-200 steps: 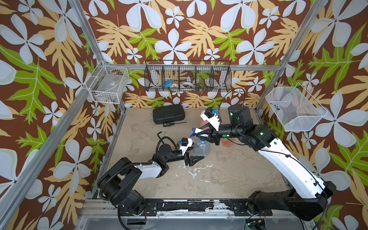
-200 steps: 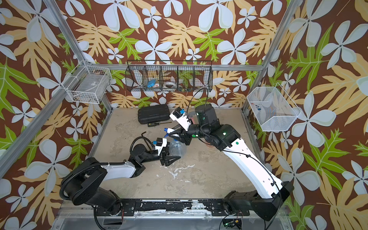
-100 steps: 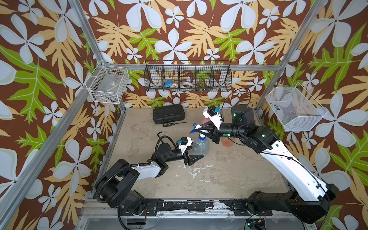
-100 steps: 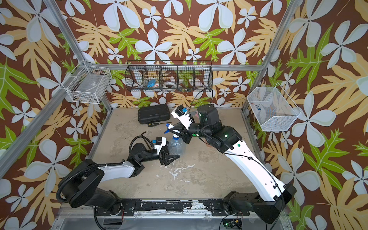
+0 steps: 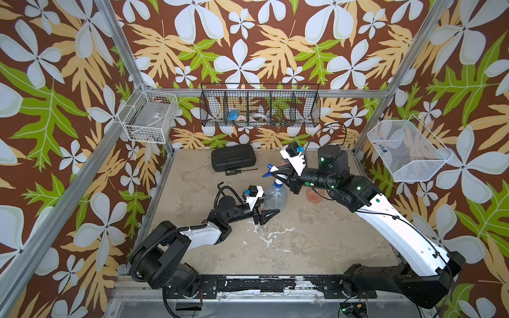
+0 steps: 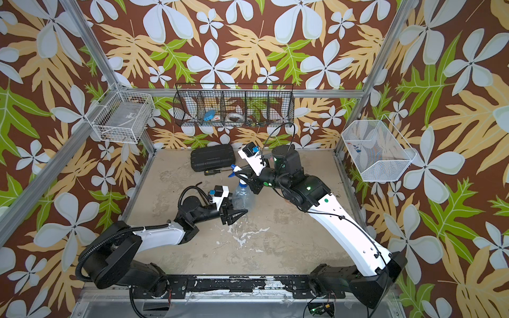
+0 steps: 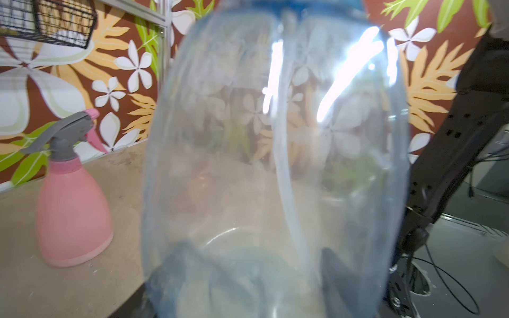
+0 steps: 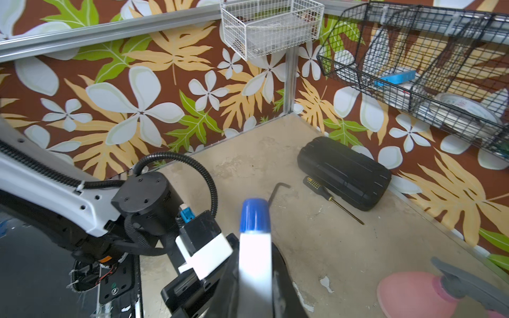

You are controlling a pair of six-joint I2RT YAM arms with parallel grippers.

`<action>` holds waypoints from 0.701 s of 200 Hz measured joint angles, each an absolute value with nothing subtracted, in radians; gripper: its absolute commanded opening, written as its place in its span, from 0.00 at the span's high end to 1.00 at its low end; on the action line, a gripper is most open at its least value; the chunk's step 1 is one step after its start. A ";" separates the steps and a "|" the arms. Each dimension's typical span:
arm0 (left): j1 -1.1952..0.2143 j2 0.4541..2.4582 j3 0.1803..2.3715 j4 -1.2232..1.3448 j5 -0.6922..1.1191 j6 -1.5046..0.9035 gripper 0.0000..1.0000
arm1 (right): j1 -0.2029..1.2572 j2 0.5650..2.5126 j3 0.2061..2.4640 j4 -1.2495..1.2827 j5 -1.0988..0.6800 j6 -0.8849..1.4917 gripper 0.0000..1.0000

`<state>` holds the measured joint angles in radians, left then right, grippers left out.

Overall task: Attach spray nozzles to spray bottles
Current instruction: Screw the spray nozzle on the spray bottle.

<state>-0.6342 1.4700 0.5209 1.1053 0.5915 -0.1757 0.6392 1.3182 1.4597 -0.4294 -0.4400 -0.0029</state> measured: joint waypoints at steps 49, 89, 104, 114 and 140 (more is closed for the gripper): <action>-0.645 1.482 0.521 1.075 0.365 -0.079 0.54 | 0.669 1.363 1.442 -0.355 -0.244 0.155 1.00; -0.681 1.524 0.530 1.105 0.189 -0.003 0.53 | 0.738 1.377 1.439 -0.342 0.002 0.345 1.00; -0.701 1.545 0.535 1.123 0.124 0.025 0.54 | 0.763 1.378 1.437 -0.349 0.093 0.419 1.00; -0.720 1.559 0.539 1.130 0.073 0.044 0.53 | 0.784 1.380 1.436 -0.360 0.158 0.472 1.00; -0.752 1.588 0.545 1.149 -0.029 0.089 0.53 | 0.835 1.399 1.450 -0.397 0.296 0.567 1.00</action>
<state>-0.7521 1.5883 0.5453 1.1488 -0.0292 0.0891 0.8352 1.3994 1.4502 -0.3973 0.2962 0.5667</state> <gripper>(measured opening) 0.746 0.177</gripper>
